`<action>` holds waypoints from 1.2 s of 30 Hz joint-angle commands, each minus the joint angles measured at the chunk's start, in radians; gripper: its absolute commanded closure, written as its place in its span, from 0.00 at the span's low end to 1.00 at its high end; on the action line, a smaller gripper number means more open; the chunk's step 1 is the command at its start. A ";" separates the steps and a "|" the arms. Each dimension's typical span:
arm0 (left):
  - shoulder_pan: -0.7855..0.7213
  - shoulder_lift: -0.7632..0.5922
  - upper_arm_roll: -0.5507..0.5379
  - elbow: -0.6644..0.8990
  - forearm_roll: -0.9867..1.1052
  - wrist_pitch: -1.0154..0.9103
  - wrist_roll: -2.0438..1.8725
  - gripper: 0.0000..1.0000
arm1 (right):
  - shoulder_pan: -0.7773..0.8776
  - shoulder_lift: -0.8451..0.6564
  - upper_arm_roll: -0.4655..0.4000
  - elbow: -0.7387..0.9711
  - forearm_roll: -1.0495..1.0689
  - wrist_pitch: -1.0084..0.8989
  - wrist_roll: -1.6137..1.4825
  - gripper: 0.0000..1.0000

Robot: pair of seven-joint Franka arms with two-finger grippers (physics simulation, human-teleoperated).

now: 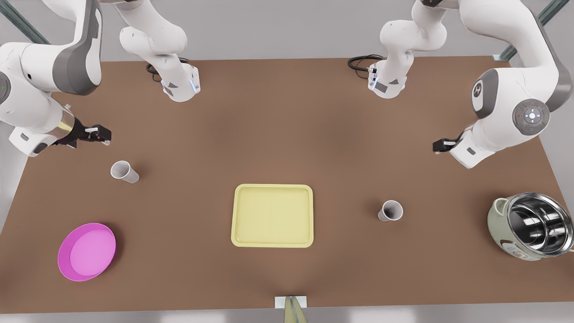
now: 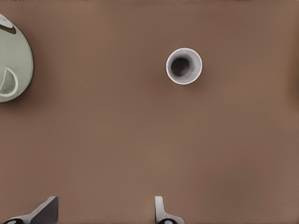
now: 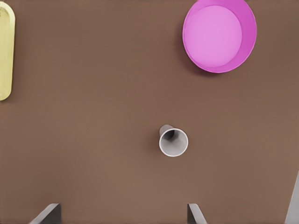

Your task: Use both arms to respectively pick up the white IKEA cups from the middle-left and middle-right positions, then place the white IKEA cups onto the middle-middle tray, ensuring that the cups remain upright and do not tip over

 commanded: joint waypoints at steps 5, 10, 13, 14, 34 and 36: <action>-0.003 0.074 0.003 0.000 -0.030 0.112 -0.064 0.00 | -0.076 0.059 -0.004 -0.047 -0.014 0.007 -0.098 0.00; 0.002 0.298 -0.002 0.022 -0.068 0.389 -0.062 0.00 | -0.191 0.172 -0.006 -0.181 -0.026 0.242 -0.205 0.00; 0.002 0.353 -0.006 -0.001 -0.110 0.414 -0.062 0.00 | -0.212 0.197 -0.006 -0.242 -0.015 0.371 -0.211 0.00; 0.005 0.383 -0.005 -0.001 -0.108 0.442 -0.062 0.00 | -0.227 0.195 -0.004 -0.274 -0.009 0.418 -0.211 0.00; 0.011 0.543 -0.034 -0.004 -0.145 0.584 -0.073 0.44 | -0.359 0.257 -0.006 -0.606 0.052 0.866 -0.291 0.00; 0.008 0.543 -0.040 -0.004 -0.186 0.583 -0.117 0.58 | -0.367 0.263 -0.006 -0.615 0.052 0.879 -0.308 0.00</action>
